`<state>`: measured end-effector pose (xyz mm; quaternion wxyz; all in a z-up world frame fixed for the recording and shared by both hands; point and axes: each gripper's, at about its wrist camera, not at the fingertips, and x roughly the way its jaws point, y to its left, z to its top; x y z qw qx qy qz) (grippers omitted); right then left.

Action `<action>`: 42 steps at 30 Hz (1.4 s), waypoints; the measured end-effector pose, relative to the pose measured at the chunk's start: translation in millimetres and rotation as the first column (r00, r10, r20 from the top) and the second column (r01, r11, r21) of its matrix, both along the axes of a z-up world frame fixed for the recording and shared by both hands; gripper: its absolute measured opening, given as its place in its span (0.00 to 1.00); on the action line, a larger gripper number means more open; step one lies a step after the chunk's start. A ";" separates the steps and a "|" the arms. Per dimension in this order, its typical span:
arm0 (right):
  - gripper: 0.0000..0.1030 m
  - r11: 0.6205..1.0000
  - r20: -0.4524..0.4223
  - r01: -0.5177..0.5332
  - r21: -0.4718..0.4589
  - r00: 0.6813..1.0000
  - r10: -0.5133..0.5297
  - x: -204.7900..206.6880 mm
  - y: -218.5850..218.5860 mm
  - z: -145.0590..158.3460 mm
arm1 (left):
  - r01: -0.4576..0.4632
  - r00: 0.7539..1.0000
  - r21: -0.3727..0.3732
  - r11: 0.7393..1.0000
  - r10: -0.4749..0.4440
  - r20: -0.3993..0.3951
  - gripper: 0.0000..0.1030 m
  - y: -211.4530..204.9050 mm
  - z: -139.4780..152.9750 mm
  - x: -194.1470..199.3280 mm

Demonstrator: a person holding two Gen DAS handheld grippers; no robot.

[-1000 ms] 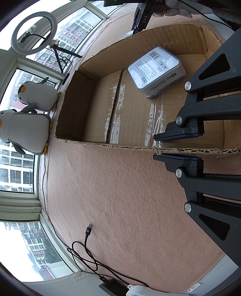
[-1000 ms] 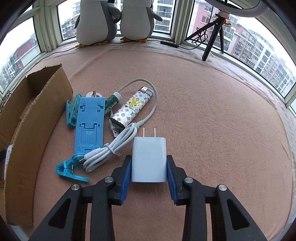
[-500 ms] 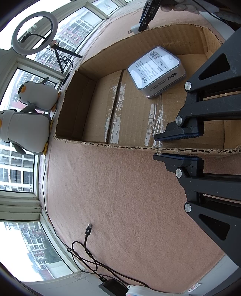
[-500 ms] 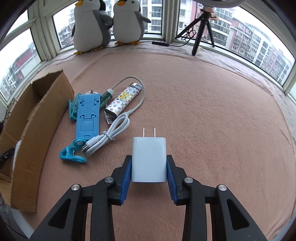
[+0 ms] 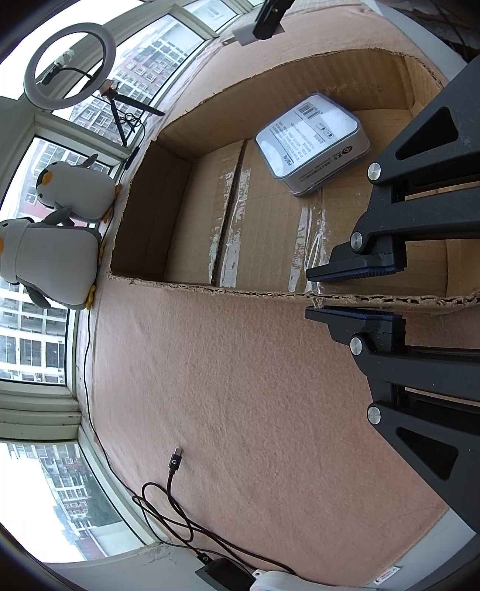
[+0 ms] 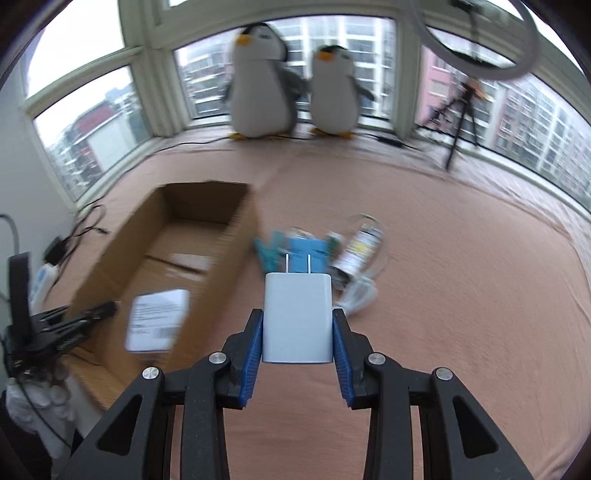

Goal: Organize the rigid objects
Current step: 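Carry the white charger plug into the box and release it onto the product box, then return the right tool and grasp the white USB cable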

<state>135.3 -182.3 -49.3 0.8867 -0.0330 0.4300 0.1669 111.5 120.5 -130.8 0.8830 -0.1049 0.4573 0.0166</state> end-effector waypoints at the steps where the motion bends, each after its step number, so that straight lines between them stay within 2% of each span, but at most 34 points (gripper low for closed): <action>1: 0.31 1.000 0.002 -0.029 -0.001 1.000 0.029 -1.8 11.9 2.4 | 0.000 1.000 0.000 1.000 0.000 0.000 0.14 0.1 0.0 -0.1; 12: 0.31 0.981 -0.016 -0.192 -0.006 0.981 0.192 -13.1 90.6 -0.4 | -0.002 1.000 -0.011 1.000 0.002 0.001 0.14 1.8 -0.1 -0.1; 22: 0.31 0.972 -0.065 -0.230 -0.044 0.972 0.227 -16.0 125.1 -23.4 | 0.002 1.000 -0.023 1.000 -0.002 0.005 0.14 5.3 -0.4 -1.3; 23: 0.32 0.972 -0.063 -0.232 -0.043 0.971 0.229 -16.4 126.0 -23.9 | 0.002 1.000 -0.023 1.000 -0.001 0.005 0.14 5.5 -0.5 -1.2; 25: 0.44 0.969 -0.056 -0.242 -0.041 0.969 0.240 -17.8 128.5 -23.0 | 0.001 1.000 -0.026 1.000 -0.001 0.004 0.14 5.6 -0.6 -1.3; 26: 0.57 0.970 -0.047 -0.242 -0.038 0.970 0.240 -18.8 128.6 -21.4 | 0.001 1.000 -0.027 1.000 -0.001 0.005 0.14 5.5 -0.7 -1.4; 27: 0.62 0.970 -0.035 -0.239 -0.035 0.971 0.237 -19.9 128.4 -19.1 | 0.001 1.000 -0.026 1.000 -0.001 0.005 0.14 5.3 -0.8 -1.5; 36: 0.62 0.979 -0.026 -0.203 0.003 0.979 0.203 -19.5 116.1 -11.0 | 0.000 1.000 -0.022 1.000 0.000 0.005 0.14 4.1 -0.8 -2.3; 42: 0.62 0.992 -0.019 -0.117 0.054 0.993 0.118 -15.5 79.6 -3.6 | 0.002 1.000 -0.021 1.000 -0.002 0.004 0.14 4.1 -0.3 -1.7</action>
